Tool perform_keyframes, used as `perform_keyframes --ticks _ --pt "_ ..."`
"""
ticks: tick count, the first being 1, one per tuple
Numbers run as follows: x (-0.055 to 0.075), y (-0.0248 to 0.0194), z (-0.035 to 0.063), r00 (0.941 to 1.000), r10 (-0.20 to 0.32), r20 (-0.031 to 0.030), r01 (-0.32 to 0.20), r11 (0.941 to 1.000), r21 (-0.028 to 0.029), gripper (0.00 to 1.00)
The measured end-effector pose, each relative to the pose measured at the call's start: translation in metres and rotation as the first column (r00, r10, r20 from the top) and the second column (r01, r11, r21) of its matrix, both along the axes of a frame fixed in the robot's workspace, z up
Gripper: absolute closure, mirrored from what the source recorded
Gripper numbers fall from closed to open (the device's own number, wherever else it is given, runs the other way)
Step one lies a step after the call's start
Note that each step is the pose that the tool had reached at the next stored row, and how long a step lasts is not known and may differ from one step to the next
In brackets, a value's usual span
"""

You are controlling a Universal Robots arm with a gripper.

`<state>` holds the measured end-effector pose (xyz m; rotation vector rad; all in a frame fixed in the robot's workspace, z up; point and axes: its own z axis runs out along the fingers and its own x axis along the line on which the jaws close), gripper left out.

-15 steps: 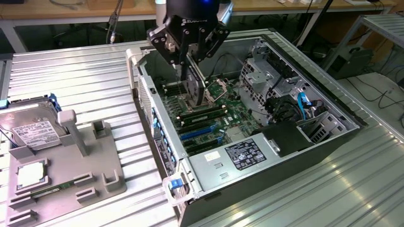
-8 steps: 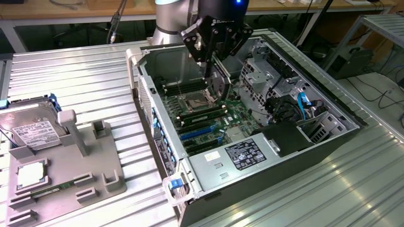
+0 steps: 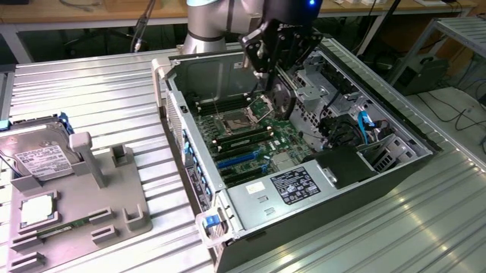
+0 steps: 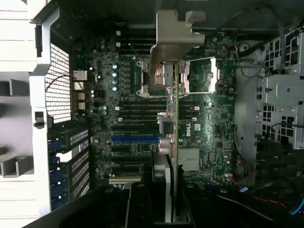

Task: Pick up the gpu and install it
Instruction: 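Pick up the gpu and move the gpu toward the slot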

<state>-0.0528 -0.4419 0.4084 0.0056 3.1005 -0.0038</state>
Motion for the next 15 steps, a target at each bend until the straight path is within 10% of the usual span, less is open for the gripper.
perform_keyframes --ticks 15 --pt "0.032 0.0 -0.0012 1.0 0.0 0.0 0.0 1.0 0.0 0.72"
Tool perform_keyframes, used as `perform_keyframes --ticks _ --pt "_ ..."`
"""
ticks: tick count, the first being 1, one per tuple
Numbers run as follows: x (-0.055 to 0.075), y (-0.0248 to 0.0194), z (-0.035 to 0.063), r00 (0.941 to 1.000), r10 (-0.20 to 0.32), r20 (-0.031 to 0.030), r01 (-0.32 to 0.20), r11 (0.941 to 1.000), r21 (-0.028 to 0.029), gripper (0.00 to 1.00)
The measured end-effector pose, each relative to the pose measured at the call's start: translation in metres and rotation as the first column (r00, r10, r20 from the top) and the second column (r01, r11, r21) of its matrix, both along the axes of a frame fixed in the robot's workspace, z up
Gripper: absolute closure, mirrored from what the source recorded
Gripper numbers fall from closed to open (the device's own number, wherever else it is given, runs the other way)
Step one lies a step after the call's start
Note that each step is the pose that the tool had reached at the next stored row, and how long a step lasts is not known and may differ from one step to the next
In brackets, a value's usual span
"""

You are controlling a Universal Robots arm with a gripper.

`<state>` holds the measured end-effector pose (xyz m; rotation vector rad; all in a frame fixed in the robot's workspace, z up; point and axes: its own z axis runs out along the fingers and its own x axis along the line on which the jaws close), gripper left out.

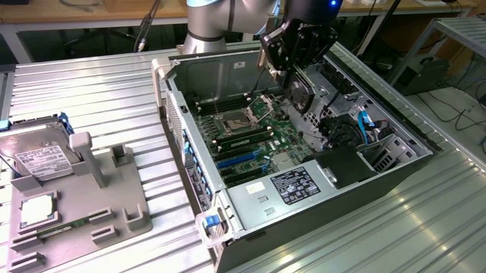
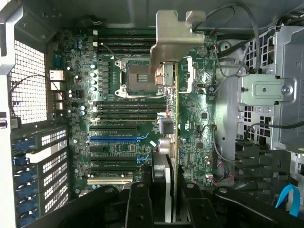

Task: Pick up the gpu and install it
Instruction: 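Pick up the gpu and move the gpu toward the slot, then insert the gpu into the slot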

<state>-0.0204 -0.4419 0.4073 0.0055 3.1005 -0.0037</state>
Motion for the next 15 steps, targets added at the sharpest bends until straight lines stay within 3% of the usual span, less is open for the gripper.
perform_keyframes --ticks 9,12,15 --pt "0.0 0.0 0.0 1.0 0.0 0.0 0.0 1.0 -0.0001 0.72" --pt "0.0 0.0 0.0 0.9974 0.071 0.0 -0.071 0.9974 0.0 0.72" --pt "0.0 0.0 0.0 0.99 0.141 0.0 -0.141 0.99 -0.0001 0.72"
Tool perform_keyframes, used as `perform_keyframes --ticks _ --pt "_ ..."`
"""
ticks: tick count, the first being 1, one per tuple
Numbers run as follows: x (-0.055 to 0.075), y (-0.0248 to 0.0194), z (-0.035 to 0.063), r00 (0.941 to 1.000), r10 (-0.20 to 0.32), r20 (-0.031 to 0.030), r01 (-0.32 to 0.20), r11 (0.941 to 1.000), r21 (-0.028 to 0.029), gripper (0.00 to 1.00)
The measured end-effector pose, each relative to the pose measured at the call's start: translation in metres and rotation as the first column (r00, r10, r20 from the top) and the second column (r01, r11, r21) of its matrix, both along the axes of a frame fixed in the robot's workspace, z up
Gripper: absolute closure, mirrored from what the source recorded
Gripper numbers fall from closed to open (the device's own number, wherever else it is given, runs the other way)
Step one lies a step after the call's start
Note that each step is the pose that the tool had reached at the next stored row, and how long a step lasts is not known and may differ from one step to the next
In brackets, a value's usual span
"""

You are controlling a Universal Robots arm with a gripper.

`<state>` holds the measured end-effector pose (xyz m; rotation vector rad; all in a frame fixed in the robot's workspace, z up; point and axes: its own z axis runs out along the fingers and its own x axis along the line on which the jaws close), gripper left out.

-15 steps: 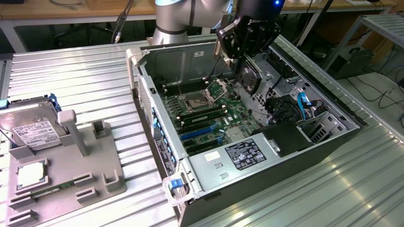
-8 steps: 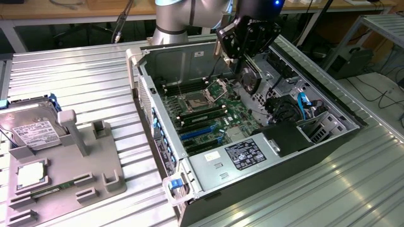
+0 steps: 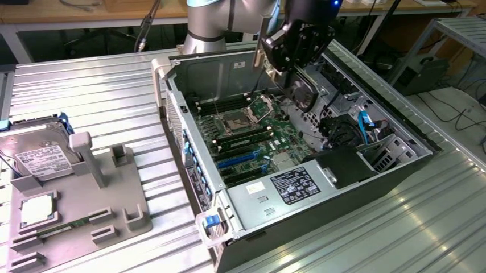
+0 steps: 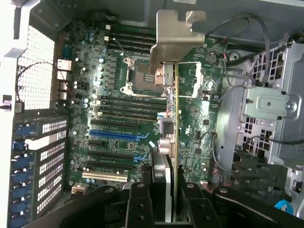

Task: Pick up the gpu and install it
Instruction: 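Insert the gpu into the slot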

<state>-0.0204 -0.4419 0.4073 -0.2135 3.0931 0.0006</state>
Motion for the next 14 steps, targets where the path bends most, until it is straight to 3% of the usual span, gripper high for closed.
perform_keyframes --ticks 2,4,7,14 --pt "0.0 0.0 0.0 0.9974 0.073 0.0 -0.073 0.9974 0.0001 0.72" --pt "0.0 0.0 0.0 0.9903 0.139 0.0 -0.139 0.9903 0.0 0.72" --pt "0.0 0.0 0.0 0.9806 0.196 0.0 -0.196 0.9806 0.0 0.72" --pt "0.0 0.0 0.0 0.9464 0.323 0.0 -0.323 0.9464 0.0001 0.72"
